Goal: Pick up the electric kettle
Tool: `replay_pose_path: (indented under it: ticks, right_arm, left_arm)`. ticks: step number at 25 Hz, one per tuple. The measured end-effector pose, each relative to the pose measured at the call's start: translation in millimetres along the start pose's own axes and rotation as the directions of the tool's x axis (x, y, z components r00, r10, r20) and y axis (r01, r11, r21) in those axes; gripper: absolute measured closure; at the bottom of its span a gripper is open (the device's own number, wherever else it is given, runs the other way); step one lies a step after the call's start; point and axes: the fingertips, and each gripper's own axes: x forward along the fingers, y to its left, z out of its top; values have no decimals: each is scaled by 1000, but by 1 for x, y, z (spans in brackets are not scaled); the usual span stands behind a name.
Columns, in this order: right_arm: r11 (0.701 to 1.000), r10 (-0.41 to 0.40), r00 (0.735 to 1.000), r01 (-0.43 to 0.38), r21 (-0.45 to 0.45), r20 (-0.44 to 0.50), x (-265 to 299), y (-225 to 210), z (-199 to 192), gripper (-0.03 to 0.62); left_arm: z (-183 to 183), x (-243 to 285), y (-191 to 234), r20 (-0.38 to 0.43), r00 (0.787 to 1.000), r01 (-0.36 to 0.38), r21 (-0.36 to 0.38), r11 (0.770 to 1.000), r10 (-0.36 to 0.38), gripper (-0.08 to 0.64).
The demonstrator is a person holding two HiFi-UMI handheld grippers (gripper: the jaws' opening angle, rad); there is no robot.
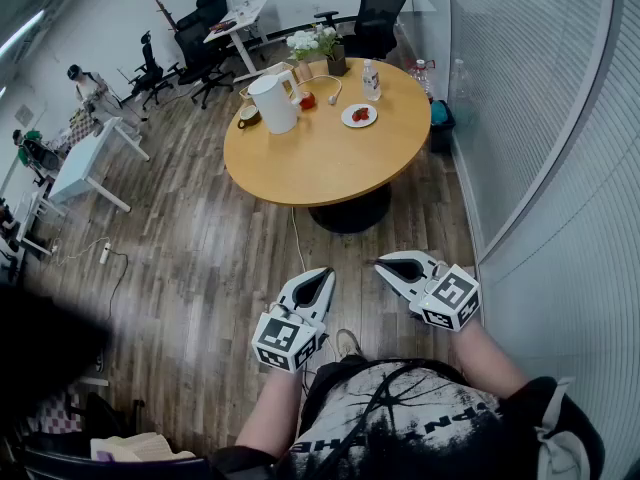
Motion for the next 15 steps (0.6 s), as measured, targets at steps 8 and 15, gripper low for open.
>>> replay_pose_path:
  ticks: [8,15]
  right_arm:
    - [1000,5,1000,-5,-10,-12,-4,9,-4,572]
    - [998,10,999,-12,54,42,-11,10,1,571]
  left_arm:
    - [-6,-7,-7,0,1000,-13,-11,1000,13,560]
    - [-7,-7,-12,-1,1000,-11,-11,1000,11,560]
